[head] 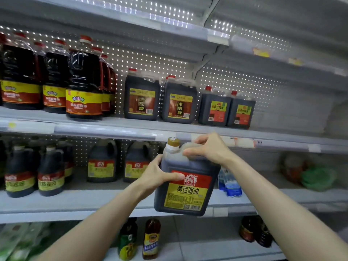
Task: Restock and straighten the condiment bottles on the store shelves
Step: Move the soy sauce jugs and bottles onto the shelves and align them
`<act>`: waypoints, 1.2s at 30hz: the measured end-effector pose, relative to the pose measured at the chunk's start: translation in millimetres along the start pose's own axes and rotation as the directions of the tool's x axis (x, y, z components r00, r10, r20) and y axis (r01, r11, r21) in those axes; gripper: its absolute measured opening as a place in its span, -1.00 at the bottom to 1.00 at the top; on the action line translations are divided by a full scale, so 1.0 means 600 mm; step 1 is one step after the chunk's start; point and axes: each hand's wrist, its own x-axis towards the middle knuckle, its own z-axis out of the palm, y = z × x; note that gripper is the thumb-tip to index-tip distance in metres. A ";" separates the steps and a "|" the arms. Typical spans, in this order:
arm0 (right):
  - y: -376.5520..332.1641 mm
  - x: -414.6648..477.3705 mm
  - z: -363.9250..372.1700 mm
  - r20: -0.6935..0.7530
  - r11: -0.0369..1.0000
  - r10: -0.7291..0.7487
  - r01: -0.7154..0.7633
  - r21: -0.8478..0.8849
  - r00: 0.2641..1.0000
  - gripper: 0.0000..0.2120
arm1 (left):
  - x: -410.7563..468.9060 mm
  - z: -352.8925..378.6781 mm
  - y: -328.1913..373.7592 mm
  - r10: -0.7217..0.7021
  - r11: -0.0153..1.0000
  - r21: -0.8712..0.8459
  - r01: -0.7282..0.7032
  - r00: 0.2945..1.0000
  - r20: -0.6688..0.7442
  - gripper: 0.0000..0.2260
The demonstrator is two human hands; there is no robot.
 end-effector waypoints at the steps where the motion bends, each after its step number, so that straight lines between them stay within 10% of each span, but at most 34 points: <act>1: 0.018 0.006 -0.003 0.016 1.000 -0.003 0.003 0.003 1.000 -0.71 | 0.010 0.010 -0.010 -0.008 1.000 0.001 0.008 1.000 -0.013 -0.34; 25: 0.310 0.171 0.099 0.094 0.997 -0.027 0.021 0.072 0.995 -0.77 | 0.194 0.066 -0.229 -0.134 0.990 0.015 0.141 0.964 -0.231 -0.36; 36: 0.361 0.246 0.167 0.094 0.995 0.076 -0.081 0.052 0.993 -0.47 | 0.262 0.019 -0.292 -0.192 0.980 -0.005 0.197 0.954 -0.231 -0.32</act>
